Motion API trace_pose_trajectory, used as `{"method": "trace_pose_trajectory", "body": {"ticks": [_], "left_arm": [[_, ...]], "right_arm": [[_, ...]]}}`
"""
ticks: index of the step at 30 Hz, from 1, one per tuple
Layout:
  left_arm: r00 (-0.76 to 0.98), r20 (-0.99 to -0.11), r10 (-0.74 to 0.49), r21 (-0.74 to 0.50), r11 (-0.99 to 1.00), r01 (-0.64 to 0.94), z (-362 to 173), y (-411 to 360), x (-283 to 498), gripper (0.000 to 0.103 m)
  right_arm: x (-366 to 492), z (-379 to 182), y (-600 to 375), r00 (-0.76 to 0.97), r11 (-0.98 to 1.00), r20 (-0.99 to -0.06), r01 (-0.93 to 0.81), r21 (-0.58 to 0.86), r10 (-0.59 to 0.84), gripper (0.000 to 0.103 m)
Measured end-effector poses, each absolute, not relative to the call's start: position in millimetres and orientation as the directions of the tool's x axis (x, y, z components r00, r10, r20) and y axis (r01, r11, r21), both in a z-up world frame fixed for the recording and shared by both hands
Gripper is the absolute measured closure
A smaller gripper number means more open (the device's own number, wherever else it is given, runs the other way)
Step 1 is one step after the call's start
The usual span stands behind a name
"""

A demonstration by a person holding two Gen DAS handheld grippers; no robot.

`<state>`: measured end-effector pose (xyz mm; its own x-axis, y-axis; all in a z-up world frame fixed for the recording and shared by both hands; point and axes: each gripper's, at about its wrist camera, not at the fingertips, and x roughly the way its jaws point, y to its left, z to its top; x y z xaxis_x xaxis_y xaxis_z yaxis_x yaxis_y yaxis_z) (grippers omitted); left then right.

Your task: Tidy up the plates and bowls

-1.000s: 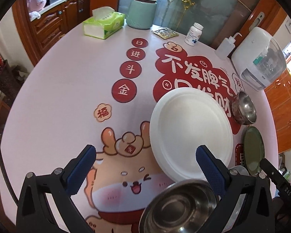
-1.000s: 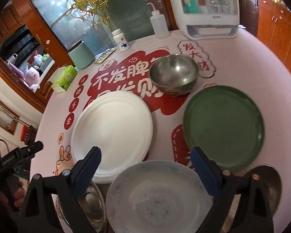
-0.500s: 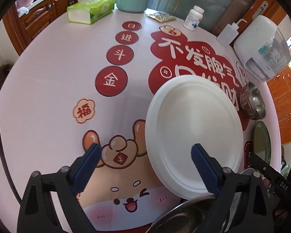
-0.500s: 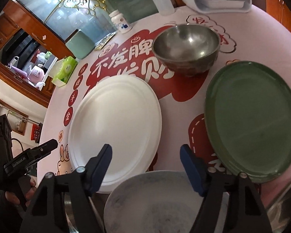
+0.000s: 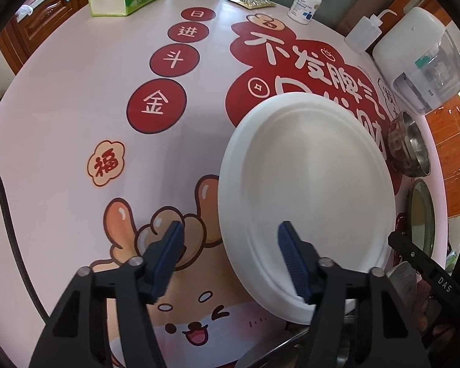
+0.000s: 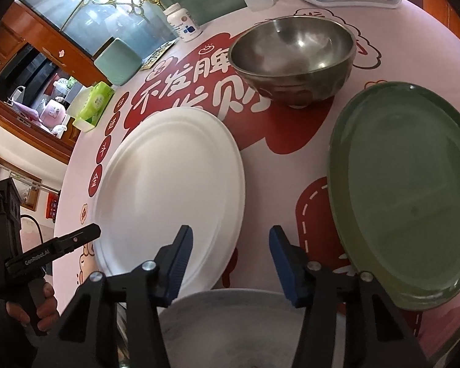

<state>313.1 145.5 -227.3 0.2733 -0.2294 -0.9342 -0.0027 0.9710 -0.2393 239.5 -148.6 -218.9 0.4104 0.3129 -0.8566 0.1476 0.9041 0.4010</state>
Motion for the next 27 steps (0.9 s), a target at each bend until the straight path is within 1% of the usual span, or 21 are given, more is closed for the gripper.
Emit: {"method": "trace_pose_trajectory", "body": {"ticks": [7, 9, 11, 12, 15, 17, 19, 21, 24, 27], "left_arm": [[0.266, -0.935, -0.234, -0.243, 0.97, -0.001, -230.8, 144.2, 314.6, 0.046], [0.269, -0.935, -0.23, -0.239, 0.971, 0.001, -230.4, 144.1, 314.8, 0.047], [0.271, -0.934, -0.235, -0.242, 0.97, 0.005, -230.0, 143.8, 314.8, 0.052], [0.271, -0.933, -0.237, -0.244, 0.97, 0.008, -229.7, 143.5, 314.8, 0.056], [0.27, -0.931, -0.247, -0.254, 0.967, 0.01, -229.9, 142.3, 315.9, 0.064], [0.271, -0.93, -0.247, -0.253, 0.967, 0.01, -230.1, 141.1, 316.3, 0.065], [0.269, -0.929, -0.255, -0.261, 0.965, 0.012, -230.4, 140.8, 316.6, 0.071], [0.267, -0.928, -0.261, -0.265, 0.964, 0.019, -230.8, 138.8, 317.0, 0.072], [0.266, -0.929, -0.256, -0.258, 0.966, 0.026, -230.9, 137.6, 316.8, 0.077], [0.266, -0.929, -0.258, -0.26, 0.965, 0.028, -230.8, 138.0, 316.6, 0.079]], "right_arm": [[240.1, -220.7, -148.9, 0.417, 0.896, -0.846, 0.14, 0.421, 0.332, 0.059], [240.0, -221.0, -148.4, 0.418, 0.895, -0.844, 0.139, 0.425, 0.336, 0.063], [240.7, -221.4, -148.2, 0.417, 0.894, -0.844, 0.138, 0.426, 0.337, 0.068], [240.6, -221.4, -148.2, 0.418, 0.895, -0.844, 0.137, 0.425, 0.337, 0.069], [241.1, -221.8, -148.1, 0.416, 0.893, -0.843, 0.137, 0.429, 0.341, 0.073], [241.7, -221.8, -148.0, 0.416, 0.893, -0.843, 0.134, 0.429, 0.343, 0.074], [242.0, -222.0, -147.8, 0.417, 0.893, -0.841, 0.131, 0.431, 0.345, 0.075], [242.1, -222.2, -147.6, 0.417, 0.893, -0.841, 0.13, 0.431, 0.345, 0.076], [242.8, -222.5, -147.8, 0.417, 0.893, -0.84, 0.127, 0.432, 0.347, 0.077], [243.2, -222.7, -146.4, 0.418, 0.893, -0.839, 0.124, 0.432, 0.348, 0.078]]}}
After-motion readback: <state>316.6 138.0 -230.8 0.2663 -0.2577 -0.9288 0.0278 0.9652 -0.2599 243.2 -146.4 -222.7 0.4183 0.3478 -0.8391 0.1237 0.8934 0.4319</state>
